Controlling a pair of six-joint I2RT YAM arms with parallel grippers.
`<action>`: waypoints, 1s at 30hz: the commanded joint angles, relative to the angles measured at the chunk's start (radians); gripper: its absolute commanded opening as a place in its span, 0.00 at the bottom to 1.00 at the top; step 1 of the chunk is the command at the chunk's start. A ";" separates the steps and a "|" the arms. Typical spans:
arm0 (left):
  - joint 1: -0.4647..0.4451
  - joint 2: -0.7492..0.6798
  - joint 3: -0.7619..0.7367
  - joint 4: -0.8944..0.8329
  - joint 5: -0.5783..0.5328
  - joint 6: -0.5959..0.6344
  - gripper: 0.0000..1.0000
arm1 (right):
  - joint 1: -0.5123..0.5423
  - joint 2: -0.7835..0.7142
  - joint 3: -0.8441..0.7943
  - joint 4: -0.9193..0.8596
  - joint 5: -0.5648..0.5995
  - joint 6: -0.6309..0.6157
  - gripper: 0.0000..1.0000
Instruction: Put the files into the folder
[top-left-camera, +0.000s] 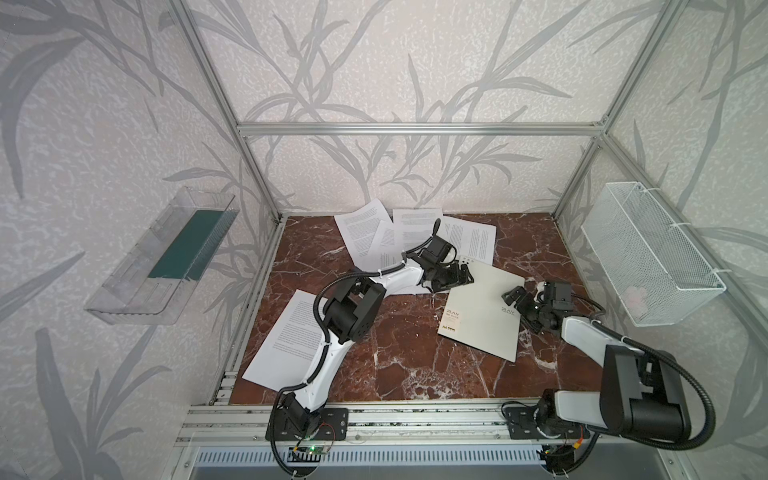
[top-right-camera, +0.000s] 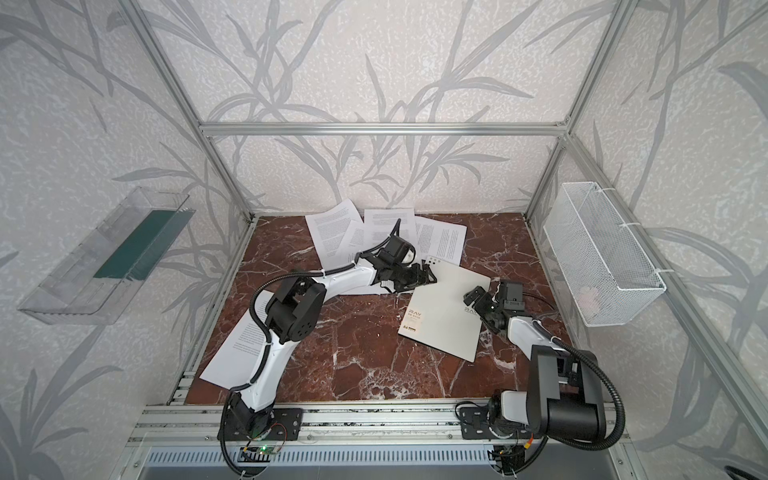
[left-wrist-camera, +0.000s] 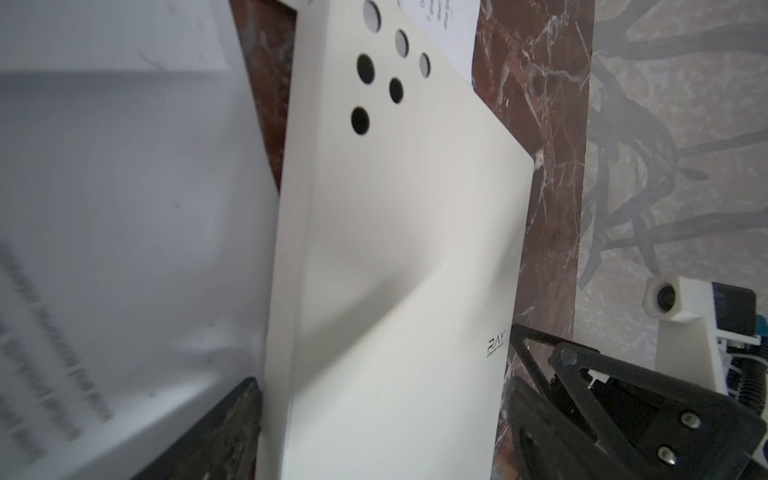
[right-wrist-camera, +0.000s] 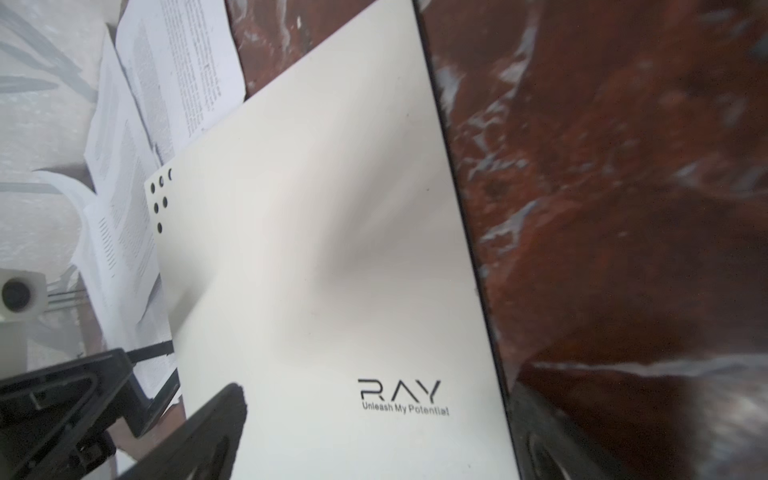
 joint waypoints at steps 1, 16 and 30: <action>-0.003 -0.175 -0.034 -0.067 -0.003 0.063 0.93 | 0.014 -0.002 -0.050 -0.021 -0.104 0.026 0.99; -0.140 -0.774 -1.148 0.885 -0.216 -0.405 0.97 | 0.014 -0.187 -0.082 0.011 -0.185 0.005 0.99; -0.224 -0.438 -1.257 1.457 -0.277 -0.624 0.85 | 0.014 -0.196 -0.107 -0.002 -0.216 -0.045 0.99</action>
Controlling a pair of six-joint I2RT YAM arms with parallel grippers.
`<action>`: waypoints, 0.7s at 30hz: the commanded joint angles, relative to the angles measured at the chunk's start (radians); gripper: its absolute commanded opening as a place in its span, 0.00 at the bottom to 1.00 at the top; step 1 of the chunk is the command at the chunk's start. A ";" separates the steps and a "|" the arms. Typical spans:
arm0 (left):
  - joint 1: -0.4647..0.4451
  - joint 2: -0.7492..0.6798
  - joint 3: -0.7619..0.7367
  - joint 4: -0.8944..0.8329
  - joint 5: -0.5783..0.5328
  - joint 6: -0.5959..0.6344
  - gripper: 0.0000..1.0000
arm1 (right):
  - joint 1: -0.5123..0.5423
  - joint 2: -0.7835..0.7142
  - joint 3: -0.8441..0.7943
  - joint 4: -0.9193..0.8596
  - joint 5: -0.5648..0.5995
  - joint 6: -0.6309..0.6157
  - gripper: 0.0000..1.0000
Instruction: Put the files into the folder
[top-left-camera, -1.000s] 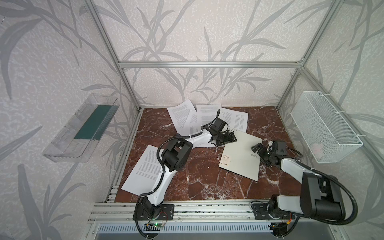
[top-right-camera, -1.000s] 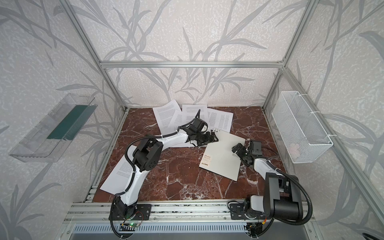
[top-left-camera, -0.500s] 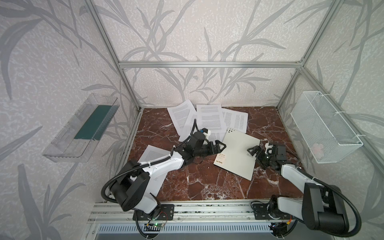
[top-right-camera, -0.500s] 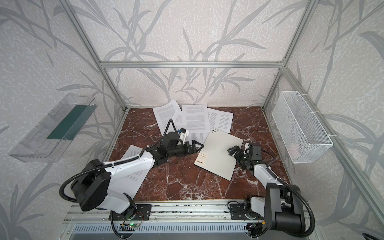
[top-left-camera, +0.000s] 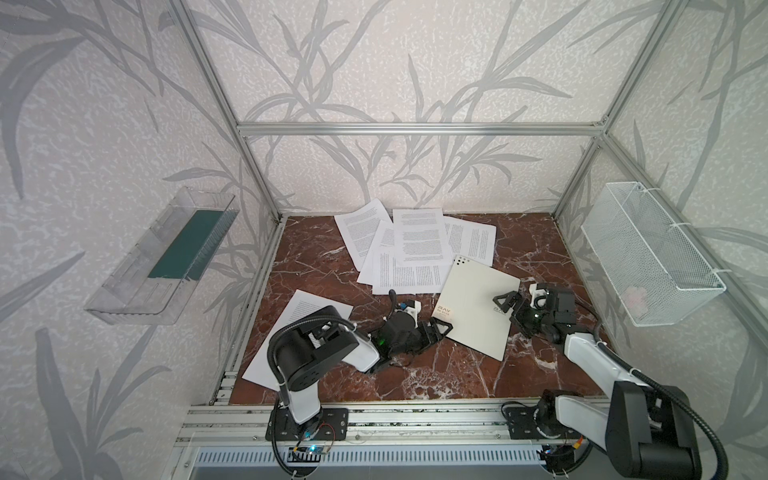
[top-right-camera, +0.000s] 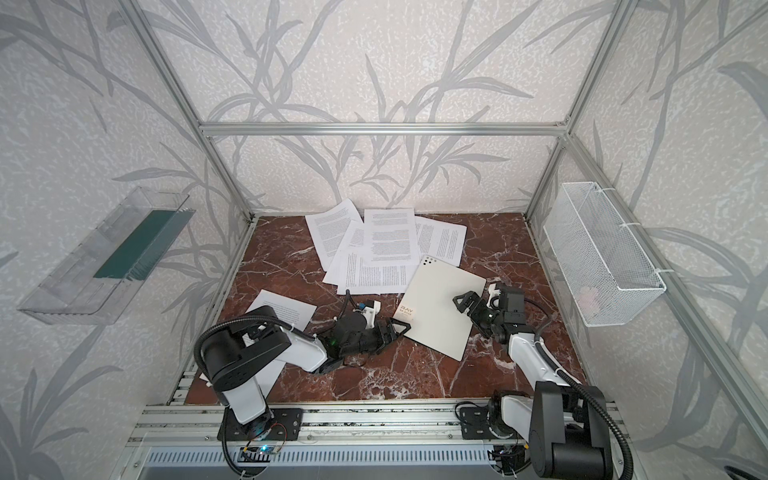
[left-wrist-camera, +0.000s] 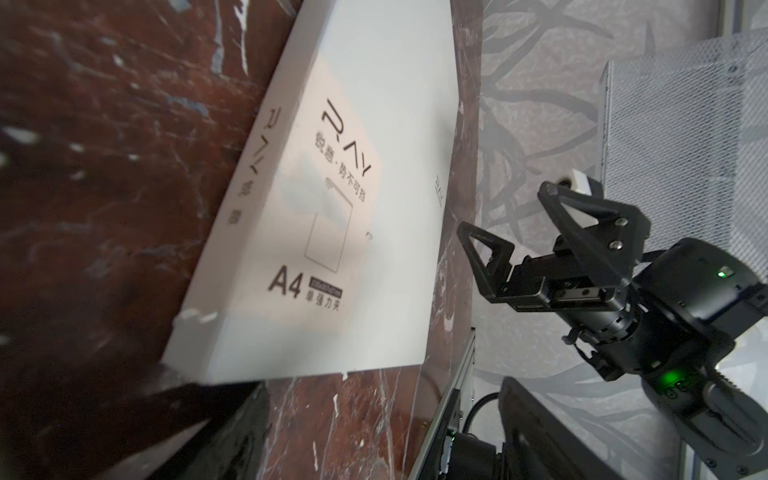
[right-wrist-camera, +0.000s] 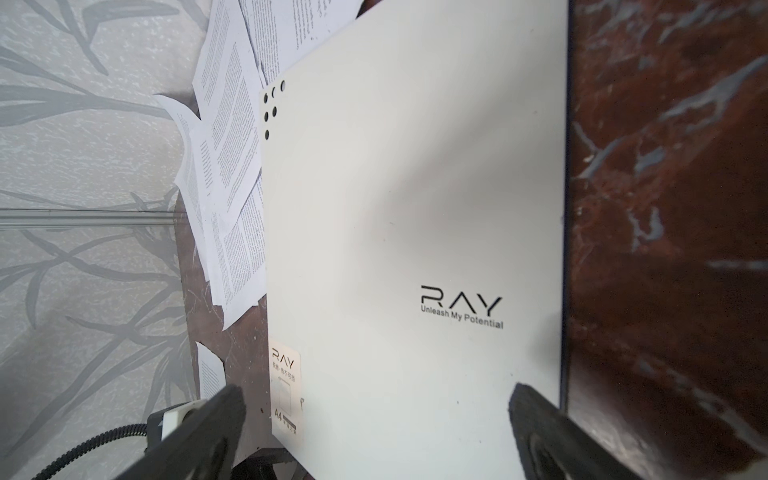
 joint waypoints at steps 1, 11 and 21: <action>-0.006 0.037 -0.004 0.196 -0.033 -0.065 0.85 | 0.003 0.002 -0.018 0.016 -0.032 -0.019 0.99; -0.007 0.160 0.024 0.351 -0.055 -0.091 0.79 | 0.003 0.007 -0.027 0.038 -0.054 -0.013 0.99; -0.007 0.210 0.045 0.398 -0.105 -0.098 0.55 | 0.003 -0.017 -0.028 0.030 -0.061 -0.021 1.00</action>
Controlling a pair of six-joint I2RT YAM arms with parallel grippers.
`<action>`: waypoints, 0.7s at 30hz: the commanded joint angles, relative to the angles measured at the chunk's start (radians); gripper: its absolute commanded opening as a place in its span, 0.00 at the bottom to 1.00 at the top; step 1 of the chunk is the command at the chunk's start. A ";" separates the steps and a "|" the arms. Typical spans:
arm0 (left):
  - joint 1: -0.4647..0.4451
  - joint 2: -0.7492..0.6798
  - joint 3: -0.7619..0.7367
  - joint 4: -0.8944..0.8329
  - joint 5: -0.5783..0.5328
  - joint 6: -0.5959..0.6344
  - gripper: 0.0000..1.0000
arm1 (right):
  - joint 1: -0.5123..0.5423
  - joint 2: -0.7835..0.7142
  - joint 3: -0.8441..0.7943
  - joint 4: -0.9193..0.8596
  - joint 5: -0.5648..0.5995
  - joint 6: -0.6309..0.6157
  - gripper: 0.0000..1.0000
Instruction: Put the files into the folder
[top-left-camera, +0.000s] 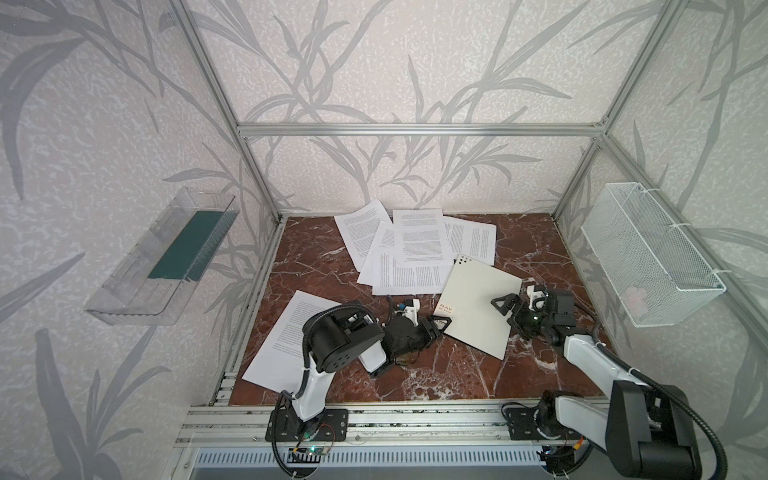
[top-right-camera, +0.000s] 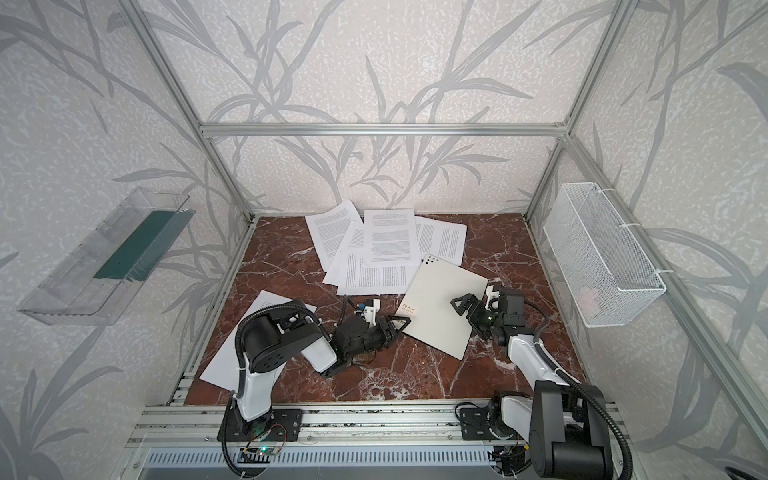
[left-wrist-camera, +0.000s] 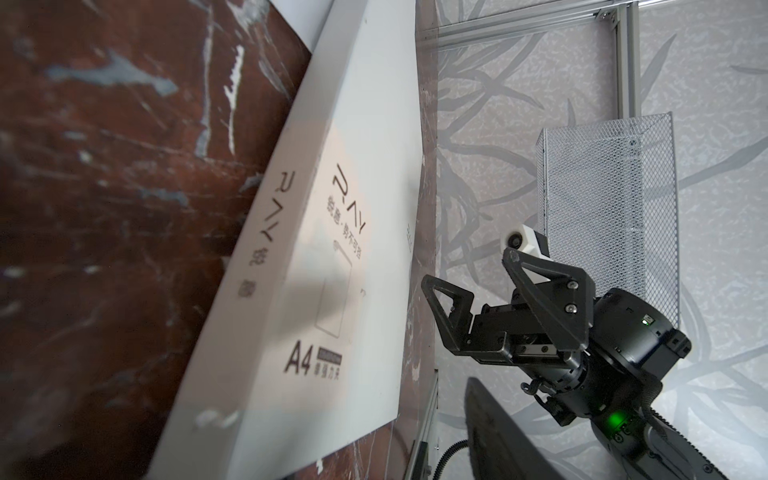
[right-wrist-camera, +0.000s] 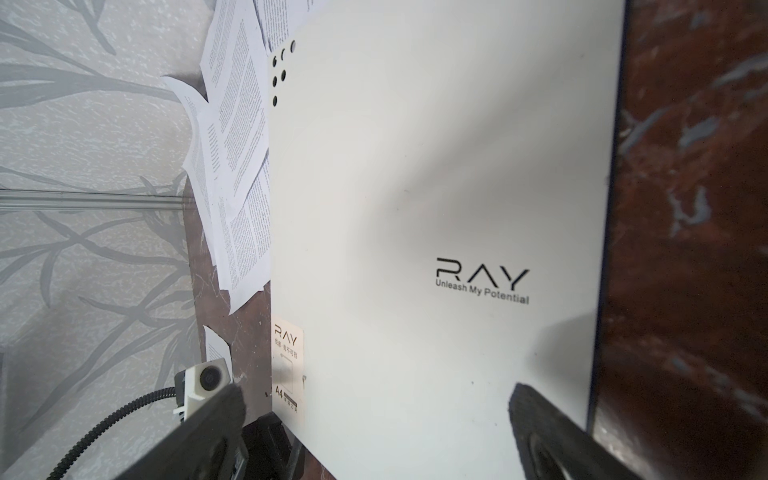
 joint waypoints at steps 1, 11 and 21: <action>-0.003 0.011 0.030 0.076 -0.032 -0.022 0.49 | 0.003 -0.024 -0.012 0.010 -0.022 -0.018 0.99; 0.003 0.022 0.071 0.076 -0.070 -0.134 0.00 | 0.003 -0.181 0.007 -0.177 0.154 -0.082 0.99; 0.003 -0.017 0.080 0.076 -0.041 -0.163 0.00 | 0.003 -0.192 -0.004 -0.190 0.188 -0.079 0.99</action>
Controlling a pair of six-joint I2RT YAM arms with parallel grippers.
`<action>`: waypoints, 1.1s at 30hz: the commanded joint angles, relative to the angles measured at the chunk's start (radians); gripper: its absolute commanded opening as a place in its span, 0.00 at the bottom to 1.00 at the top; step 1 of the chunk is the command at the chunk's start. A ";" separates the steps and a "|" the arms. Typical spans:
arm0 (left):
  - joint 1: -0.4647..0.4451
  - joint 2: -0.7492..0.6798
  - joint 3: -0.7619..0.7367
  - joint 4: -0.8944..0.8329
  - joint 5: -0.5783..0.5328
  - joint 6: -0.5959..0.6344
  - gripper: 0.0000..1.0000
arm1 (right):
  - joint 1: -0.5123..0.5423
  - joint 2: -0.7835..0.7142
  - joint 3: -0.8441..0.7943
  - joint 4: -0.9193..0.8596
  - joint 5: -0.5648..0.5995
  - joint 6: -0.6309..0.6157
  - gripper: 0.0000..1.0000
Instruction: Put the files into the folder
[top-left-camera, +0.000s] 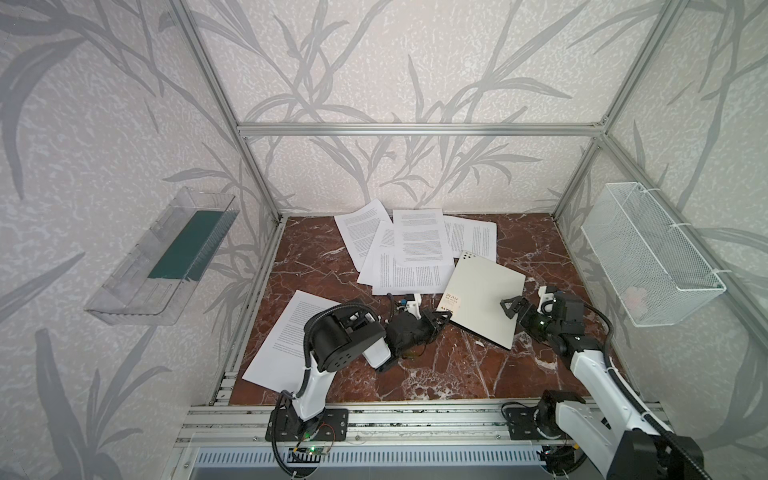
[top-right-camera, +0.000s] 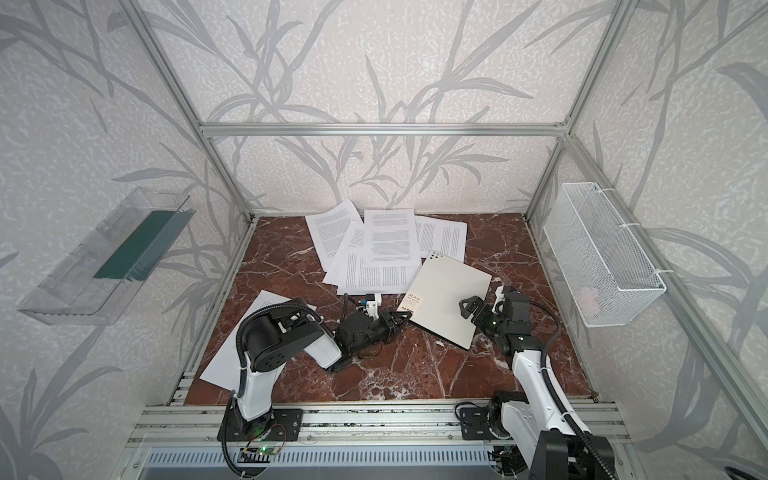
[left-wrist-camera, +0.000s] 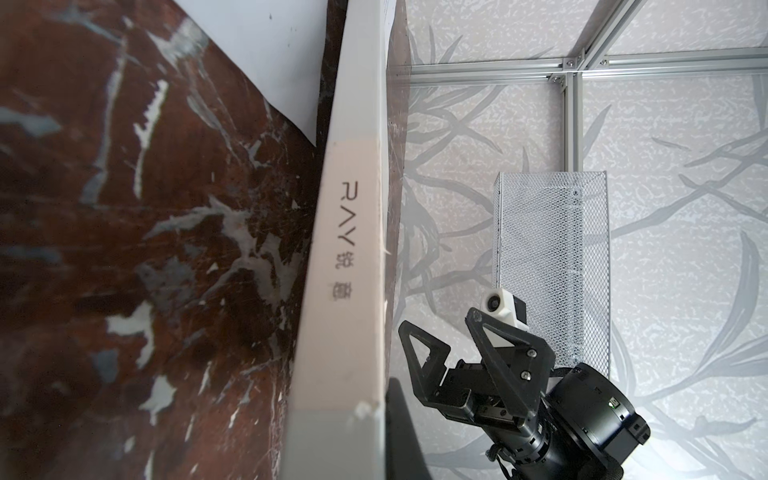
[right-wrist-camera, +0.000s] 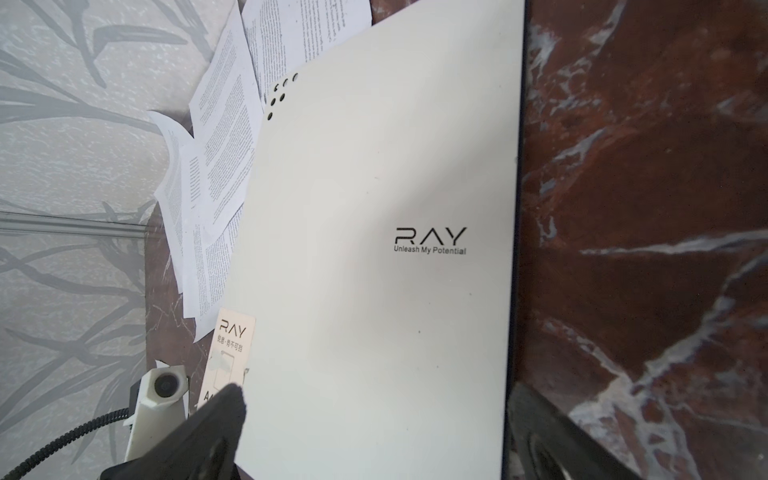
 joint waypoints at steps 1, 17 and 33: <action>0.003 -0.028 0.014 0.051 0.010 -0.035 0.00 | 0.003 0.041 -0.001 -0.010 0.013 -0.009 0.99; -0.009 -0.051 0.025 0.053 0.032 -0.052 0.00 | 0.003 0.089 -0.021 0.109 -0.104 0.037 0.99; -0.026 -0.015 0.045 0.053 0.041 -0.050 0.00 | -0.046 0.164 -0.072 0.361 -0.152 0.143 0.59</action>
